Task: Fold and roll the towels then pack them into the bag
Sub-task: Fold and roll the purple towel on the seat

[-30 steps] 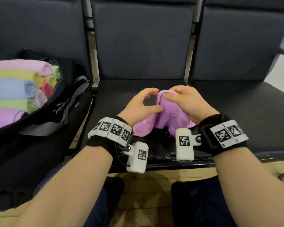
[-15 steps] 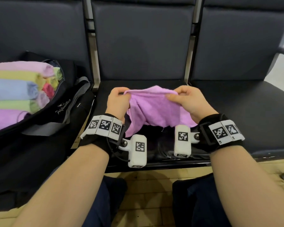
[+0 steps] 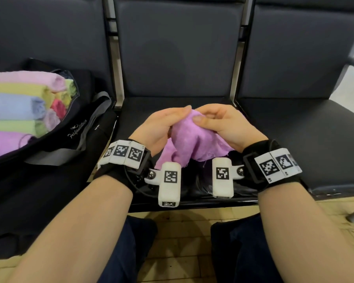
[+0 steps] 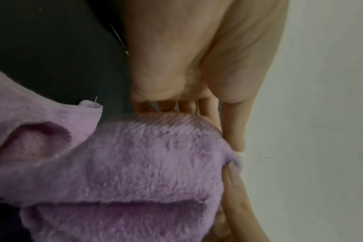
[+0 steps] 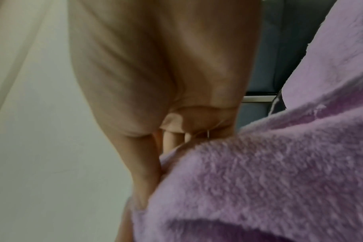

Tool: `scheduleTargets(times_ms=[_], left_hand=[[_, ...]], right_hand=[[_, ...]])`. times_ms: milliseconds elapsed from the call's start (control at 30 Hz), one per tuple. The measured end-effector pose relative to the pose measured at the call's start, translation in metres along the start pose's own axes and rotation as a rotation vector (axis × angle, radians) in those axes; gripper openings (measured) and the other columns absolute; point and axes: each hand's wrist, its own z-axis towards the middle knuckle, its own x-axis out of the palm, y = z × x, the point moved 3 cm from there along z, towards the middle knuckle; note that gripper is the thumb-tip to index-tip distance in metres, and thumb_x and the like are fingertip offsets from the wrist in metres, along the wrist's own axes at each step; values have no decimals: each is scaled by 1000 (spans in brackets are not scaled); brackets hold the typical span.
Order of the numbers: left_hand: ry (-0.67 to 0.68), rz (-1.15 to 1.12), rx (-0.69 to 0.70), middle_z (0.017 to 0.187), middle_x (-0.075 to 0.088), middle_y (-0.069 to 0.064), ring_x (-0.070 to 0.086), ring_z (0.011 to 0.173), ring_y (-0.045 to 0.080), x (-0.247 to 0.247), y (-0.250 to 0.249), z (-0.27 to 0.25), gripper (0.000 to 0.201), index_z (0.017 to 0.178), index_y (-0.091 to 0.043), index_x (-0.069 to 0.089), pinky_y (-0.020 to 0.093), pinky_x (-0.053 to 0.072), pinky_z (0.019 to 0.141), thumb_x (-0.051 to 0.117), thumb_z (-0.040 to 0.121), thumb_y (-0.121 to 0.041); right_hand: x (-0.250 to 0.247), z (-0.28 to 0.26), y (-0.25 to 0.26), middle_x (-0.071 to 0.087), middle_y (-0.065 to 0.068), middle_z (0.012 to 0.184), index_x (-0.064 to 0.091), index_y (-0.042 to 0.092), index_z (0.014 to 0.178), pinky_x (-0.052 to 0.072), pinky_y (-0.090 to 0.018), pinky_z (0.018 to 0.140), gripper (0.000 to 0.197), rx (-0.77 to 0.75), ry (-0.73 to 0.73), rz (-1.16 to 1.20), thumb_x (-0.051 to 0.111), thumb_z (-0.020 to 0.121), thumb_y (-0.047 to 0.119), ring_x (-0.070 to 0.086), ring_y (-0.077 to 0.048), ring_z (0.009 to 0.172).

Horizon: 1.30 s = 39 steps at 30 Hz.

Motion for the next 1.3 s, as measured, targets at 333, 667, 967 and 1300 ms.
scheduleTargets(times_ms=[333, 667, 967, 1300], left_hand=[[-652, 130, 284, 70, 66, -10, 56, 59, -5, -48, -17, 4, 9, 89, -11, 72, 9, 41, 57, 73, 83, -17], [-962, -46, 449, 59, 63, -7, 58, 50, 0, -84, -15, -3, 8, 82, -11, 65, 17, 50, 62, 66, 89, -11], [-249, 438, 200, 71, 65, 6, 61, 58, 7, -14, -1, 10, 26, 108, -13, 60, 18, 52, 64, 70, 85, -9], [-353, 636, 204, 62, 60, -6, 54, 55, 5, -23, 2, 15, 7, 87, -17, 67, 22, 48, 62, 62, 89, -11]], right_hand=[[-31, 7, -33, 65, -3, 76, 72, 7, 89, 44, -11, 62, 9, 70, -210, -681, 71, 86, 15, 56, 4, 60], [-87, -5, -61, 65, -21, 109, 66, 7, 111, 41, -35, 79, 27, 241, -734, -882, 46, 93, 10, 58, -40, 102], [-25, 20, -22, 60, 9, 71, 61, 20, 79, 43, -9, 65, 13, -127, -390, -441, 65, 89, 12, 56, 1, 65], [-9, 24, -23, 62, 11, 69, 70, 18, 79, 45, -17, 66, 5, -190, -278, -551, 73, 83, 18, 55, -4, 66]])
